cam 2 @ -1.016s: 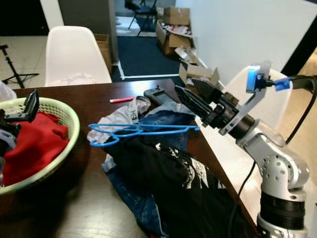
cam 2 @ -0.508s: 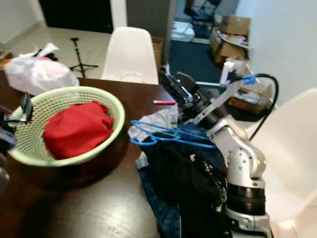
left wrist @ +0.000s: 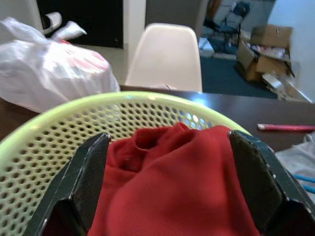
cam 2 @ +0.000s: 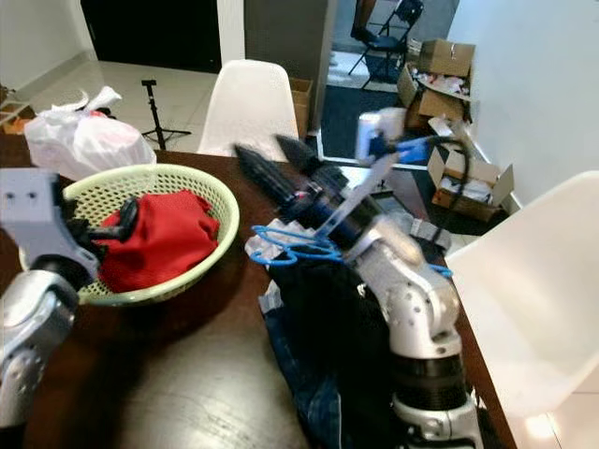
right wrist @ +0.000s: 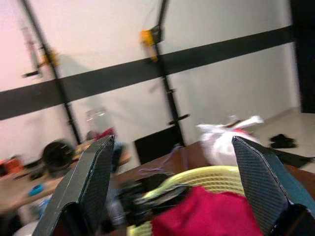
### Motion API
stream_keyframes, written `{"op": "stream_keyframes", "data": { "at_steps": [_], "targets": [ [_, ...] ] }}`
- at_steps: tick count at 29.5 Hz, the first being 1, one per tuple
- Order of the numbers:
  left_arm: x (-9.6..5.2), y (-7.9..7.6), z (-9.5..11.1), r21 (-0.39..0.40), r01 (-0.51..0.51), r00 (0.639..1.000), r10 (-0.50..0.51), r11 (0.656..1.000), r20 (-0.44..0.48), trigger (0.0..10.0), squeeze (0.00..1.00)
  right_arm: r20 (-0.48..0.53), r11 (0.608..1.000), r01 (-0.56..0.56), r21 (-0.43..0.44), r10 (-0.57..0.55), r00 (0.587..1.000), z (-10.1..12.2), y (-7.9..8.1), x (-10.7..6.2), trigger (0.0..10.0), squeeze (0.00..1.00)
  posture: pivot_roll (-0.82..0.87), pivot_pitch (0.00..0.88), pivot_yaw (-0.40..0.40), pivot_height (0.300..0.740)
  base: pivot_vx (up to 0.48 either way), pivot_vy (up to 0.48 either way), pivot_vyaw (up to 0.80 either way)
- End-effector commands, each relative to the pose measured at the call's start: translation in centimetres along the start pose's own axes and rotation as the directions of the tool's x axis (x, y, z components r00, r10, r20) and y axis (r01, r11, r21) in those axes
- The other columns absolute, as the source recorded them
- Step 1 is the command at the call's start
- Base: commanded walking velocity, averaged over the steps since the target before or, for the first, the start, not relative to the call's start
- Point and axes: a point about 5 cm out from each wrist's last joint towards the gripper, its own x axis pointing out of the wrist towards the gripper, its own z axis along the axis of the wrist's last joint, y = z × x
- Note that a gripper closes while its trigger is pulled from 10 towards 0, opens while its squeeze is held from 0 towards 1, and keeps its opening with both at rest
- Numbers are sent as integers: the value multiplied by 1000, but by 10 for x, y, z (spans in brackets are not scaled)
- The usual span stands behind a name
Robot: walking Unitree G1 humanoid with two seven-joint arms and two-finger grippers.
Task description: Hang hanger
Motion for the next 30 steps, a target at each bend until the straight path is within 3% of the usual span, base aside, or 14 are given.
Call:
{"op": "stream_keyframes", "data": {
  "at_steps": [1,3,7,16,17,25,30],
  "targets": [
    [3,0,-7,21,1,1000,-1,1000,-22,10000,0,-21,998,-55,3,55,998,-3,10,-1,10000,0,121,49,-123,740,0,0,0],
    [5,5,-12,77,-13,999,16,997,-44,10000,0,-77,996,-91,-7,90,993,-14,18,-2,10000,0,100,53,-114,740,0,0,0],
    [8,9,-15,86,-12,999,16,996,-51,10000,0,-160,998,-55,-43,47,986,-27,17,-4,10000,0,86,56,-111,740,0,0,0],
    [11,7,-19,85,28,998,-23,996,-60,10000,0,-184,997,-36,-72,22,983,-26,15,-11,10000,0,73,61,-104,740,0,0,0],
    [10,6,-21,85,37,998,-32,996,-62,0,0,-187,996,-34,-80,19,982,-24,14,-12,10000,0,72,62,-105,740,0,0,0],
    [10,6,-22,92,65,997,-60,994,-57,0,0,-193,995,-30,-99,11,981,-22,13,-14,10000,0,70,64,-105,740,0,0,0],
    [7,16,-22,102,44,997,-36,994,-75,0,0,-187,994,-19,-112,-2,982,-20,11,-14,10000,0,84,68,-106,740,0,0,0]
  ]
}}
